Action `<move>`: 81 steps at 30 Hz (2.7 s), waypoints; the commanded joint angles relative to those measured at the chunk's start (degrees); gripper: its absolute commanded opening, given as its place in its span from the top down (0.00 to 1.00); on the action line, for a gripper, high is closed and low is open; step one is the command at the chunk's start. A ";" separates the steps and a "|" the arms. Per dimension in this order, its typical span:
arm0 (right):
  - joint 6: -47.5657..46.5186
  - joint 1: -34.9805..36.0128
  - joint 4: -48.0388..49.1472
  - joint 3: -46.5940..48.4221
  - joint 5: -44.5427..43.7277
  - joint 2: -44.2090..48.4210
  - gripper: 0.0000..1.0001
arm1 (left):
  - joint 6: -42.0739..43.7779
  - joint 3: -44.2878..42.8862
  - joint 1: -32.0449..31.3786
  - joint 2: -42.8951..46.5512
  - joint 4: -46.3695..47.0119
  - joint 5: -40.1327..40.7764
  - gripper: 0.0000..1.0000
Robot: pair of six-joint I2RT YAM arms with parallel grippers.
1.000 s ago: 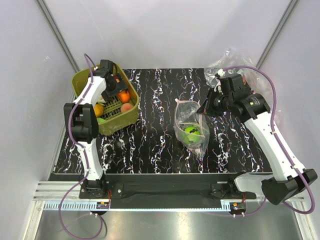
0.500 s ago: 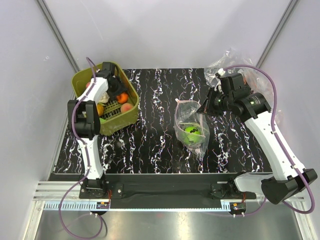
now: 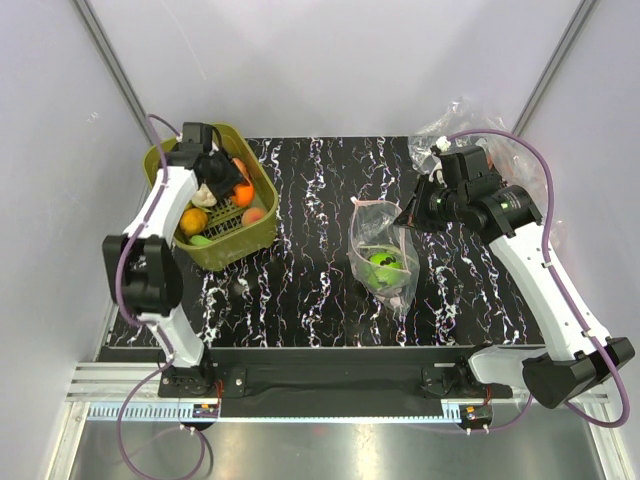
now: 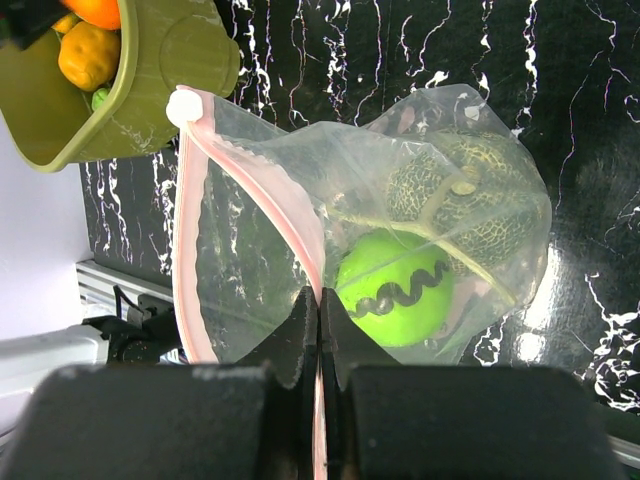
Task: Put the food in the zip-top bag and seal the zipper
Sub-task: Pick up the fake fruit from the bin, then place the fake fruit in the zipper food storage bag.
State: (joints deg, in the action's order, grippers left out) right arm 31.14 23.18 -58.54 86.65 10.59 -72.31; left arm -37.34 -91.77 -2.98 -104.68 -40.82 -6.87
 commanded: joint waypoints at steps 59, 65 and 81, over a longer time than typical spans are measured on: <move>1.21 -0.42 0.01 3.44 -3.65 -0.90 1.00 | 6.66 -1.30 -42.98 22.41 9.62 -6.60 0.01; 1.38 -0.42 0.36 3.35 -3.64 -0.72 1.00 | 6.67 -2.19 -41.93 23.64 8.73 1.85 0.01; 0.42 -0.41 -0.78 2.73 -6.11 0.51 1.00 | 0.51 4.76 -8.46 25.77 -4.87 14.07 0.01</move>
State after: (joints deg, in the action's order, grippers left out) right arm 31.97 23.14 -59.83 88.18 5.54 -73.38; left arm -36.16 -85.47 -15.00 -76.53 -39.16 3.57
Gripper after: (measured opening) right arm 0.012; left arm 0.988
